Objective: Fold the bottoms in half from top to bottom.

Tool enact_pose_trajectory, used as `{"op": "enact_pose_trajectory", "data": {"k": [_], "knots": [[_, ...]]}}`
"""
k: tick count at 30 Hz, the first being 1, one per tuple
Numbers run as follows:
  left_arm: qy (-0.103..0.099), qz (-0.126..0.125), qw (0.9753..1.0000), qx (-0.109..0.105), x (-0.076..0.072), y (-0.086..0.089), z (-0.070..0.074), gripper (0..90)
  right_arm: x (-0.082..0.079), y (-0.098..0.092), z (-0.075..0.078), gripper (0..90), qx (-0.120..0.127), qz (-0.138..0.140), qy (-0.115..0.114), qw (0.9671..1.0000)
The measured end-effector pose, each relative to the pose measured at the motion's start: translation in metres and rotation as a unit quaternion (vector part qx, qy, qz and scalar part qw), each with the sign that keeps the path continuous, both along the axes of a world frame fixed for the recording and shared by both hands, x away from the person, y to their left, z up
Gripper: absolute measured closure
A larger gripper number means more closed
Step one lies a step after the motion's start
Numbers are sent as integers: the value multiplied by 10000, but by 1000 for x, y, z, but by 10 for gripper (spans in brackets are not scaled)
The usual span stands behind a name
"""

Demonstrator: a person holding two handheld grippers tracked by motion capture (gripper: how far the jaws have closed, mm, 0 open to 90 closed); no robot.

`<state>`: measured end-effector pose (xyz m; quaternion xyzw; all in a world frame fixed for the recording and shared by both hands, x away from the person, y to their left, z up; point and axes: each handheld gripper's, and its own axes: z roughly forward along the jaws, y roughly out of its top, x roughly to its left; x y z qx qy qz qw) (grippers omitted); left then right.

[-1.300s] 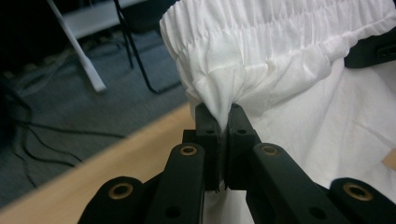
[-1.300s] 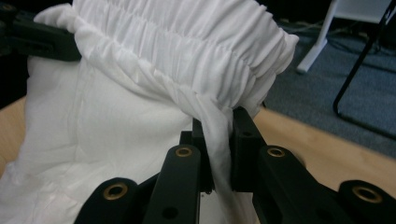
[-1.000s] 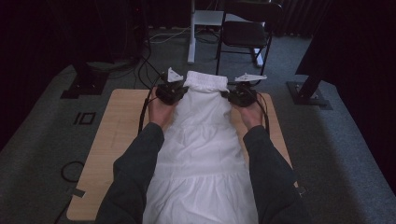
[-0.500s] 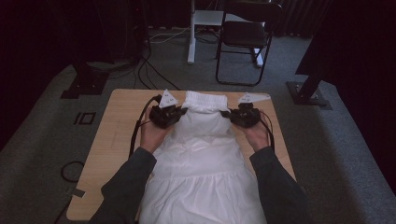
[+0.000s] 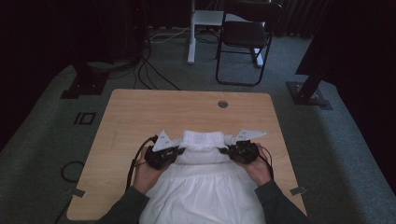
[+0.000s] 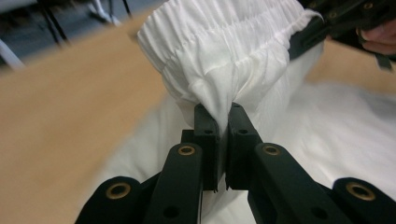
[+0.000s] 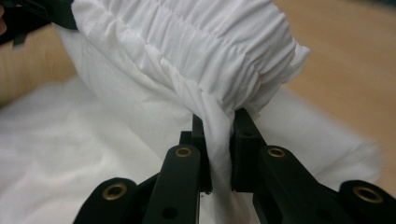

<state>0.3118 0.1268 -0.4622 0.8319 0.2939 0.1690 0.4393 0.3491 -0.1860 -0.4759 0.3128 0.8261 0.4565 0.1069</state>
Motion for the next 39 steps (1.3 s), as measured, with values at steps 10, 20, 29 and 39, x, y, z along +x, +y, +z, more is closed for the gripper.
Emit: {"op": "enact_pose_trajectory", "data": {"k": [10, 20, 29, 39], "knots": [[1133, 18, 9931, 310, -9, 0, -88, 856, -19, 14, -78, 827, -633, 96, 734, 9953], [1066, 212, 9930, 473, -3, -10, -86, 852, -2, 14, -78, 823, -694, 109, 665, 9953], [846, 471, 9919, 820, 44, -22, -82, 847, 64, 21, -72, 821, -898, -203, 641, 9937], [605, 569, 9826, 1660, 122, 8, -71, 852, 85, 57, -73, 813, -523, -542, 942, 9927]]}}
